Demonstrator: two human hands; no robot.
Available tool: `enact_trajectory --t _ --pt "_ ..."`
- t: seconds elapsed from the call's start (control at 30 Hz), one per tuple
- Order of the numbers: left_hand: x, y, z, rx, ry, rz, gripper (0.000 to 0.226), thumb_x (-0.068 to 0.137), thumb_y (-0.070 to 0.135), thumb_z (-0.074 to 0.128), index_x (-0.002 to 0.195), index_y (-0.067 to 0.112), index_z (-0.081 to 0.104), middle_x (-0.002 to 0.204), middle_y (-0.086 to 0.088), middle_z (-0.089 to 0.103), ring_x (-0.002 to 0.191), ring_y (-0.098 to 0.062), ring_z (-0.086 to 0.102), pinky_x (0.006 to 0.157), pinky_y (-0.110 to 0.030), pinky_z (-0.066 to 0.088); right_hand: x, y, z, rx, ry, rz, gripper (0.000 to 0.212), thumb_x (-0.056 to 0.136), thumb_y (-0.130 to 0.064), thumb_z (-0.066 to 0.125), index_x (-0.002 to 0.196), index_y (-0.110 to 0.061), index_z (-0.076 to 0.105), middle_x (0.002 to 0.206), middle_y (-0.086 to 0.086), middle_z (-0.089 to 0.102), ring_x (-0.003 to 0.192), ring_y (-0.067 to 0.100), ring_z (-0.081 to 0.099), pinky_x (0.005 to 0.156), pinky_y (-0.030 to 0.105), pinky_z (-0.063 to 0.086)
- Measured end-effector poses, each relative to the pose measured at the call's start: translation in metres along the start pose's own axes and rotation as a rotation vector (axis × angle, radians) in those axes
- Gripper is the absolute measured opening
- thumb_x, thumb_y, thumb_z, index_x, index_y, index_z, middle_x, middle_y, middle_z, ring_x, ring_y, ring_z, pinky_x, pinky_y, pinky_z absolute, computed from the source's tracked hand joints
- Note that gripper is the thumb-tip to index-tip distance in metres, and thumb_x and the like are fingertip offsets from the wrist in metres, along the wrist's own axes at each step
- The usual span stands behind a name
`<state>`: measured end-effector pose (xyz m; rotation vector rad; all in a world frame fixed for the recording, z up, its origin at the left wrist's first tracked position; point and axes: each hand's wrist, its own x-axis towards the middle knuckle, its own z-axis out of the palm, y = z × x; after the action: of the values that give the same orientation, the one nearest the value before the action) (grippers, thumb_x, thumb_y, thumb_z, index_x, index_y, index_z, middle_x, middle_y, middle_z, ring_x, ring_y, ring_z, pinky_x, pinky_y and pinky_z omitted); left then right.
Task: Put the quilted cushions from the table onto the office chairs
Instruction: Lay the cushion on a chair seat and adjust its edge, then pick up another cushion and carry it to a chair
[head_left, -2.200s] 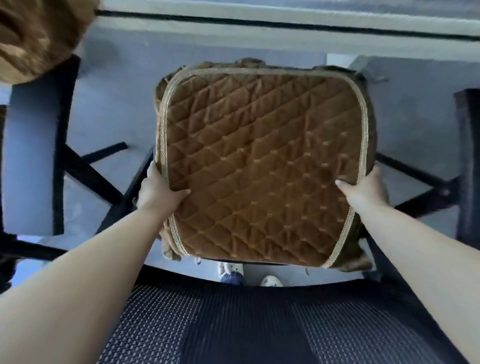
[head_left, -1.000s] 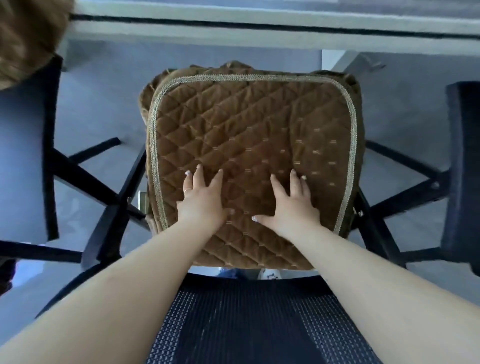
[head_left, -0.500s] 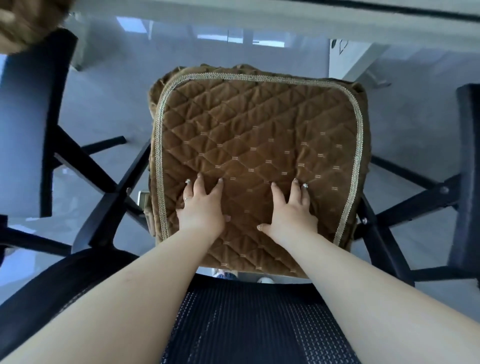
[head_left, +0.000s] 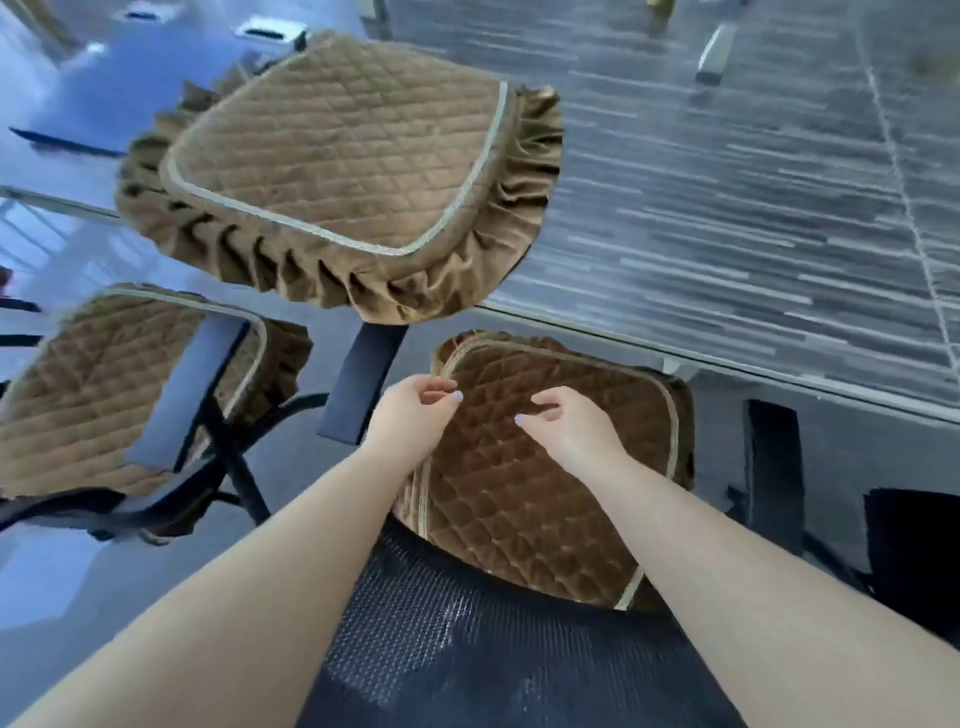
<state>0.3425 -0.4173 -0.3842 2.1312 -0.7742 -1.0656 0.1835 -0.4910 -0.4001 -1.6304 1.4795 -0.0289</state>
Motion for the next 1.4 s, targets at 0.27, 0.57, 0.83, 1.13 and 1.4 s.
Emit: enact_trajectory --t 0.27,0.57,0.83,1.13,1.4 --pt "-0.059 0.072 -0.123 -0.067 0.158 0.109 0.022 0.092 0.029 0.058 0.111 0.02 0.065 0.101 0.0 0.069 0.076 -0.013 0.06 0.057 -0.022 0.044 -0.052 -0.099 -0.044 0.159 -0.022 -0.155 0.024 0.083 -0.037 0.067 0.103 -0.028 0.058 0.106 -0.002 0.067 0.101 0.017 0.065 0.095 0.036 0.05" --pt "-0.058 0.088 -0.23 -0.078 0.296 0.141 0.009 0.088 0.026 0.062 0.097 0.024 0.064 0.091 0.003 0.071 0.091 -0.016 0.067 0.068 -0.022 0.048 -0.046 -0.188 -0.073 0.179 0.067 -0.24 0.05 0.085 -0.034 0.065 0.13 -0.02 0.047 0.094 -0.004 0.063 0.094 0.02 0.063 0.079 0.033 0.048" --pt "0.073 0.097 -0.313 -0.042 0.235 0.181 0.013 0.089 0.027 0.061 0.099 0.023 0.067 0.091 0.004 0.069 0.087 -0.02 0.067 0.068 -0.029 0.05 0.03 -0.25 -0.047 0.14 0.177 -0.13 0.056 0.083 -0.038 0.066 0.132 -0.021 0.045 0.098 -0.005 0.062 0.097 0.02 0.061 0.09 0.04 0.049" --pt "0.259 0.074 -0.37 0.094 0.152 0.113 0.027 0.089 0.024 0.06 0.114 0.015 0.067 0.109 -0.002 0.067 0.098 -0.018 0.059 0.082 -0.028 0.043 0.14 -0.283 -0.003 0.003 0.322 0.149 0.065 0.082 -0.037 0.07 0.138 -0.014 0.045 0.134 0.015 0.051 0.117 0.029 0.053 0.085 0.03 0.04" --pt "0.358 0.052 -0.38 0.202 0.12 0.056 0.061 0.088 0.025 0.061 0.144 0.012 0.039 0.142 -0.009 0.052 0.13 -0.027 0.048 0.102 -0.035 0.037 0.199 -0.281 0.009 -0.019 0.388 0.34 0.081 0.078 -0.041 0.073 0.144 -0.012 0.037 0.142 0.021 0.042 0.13 0.034 0.043 0.106 0.036 0.035"
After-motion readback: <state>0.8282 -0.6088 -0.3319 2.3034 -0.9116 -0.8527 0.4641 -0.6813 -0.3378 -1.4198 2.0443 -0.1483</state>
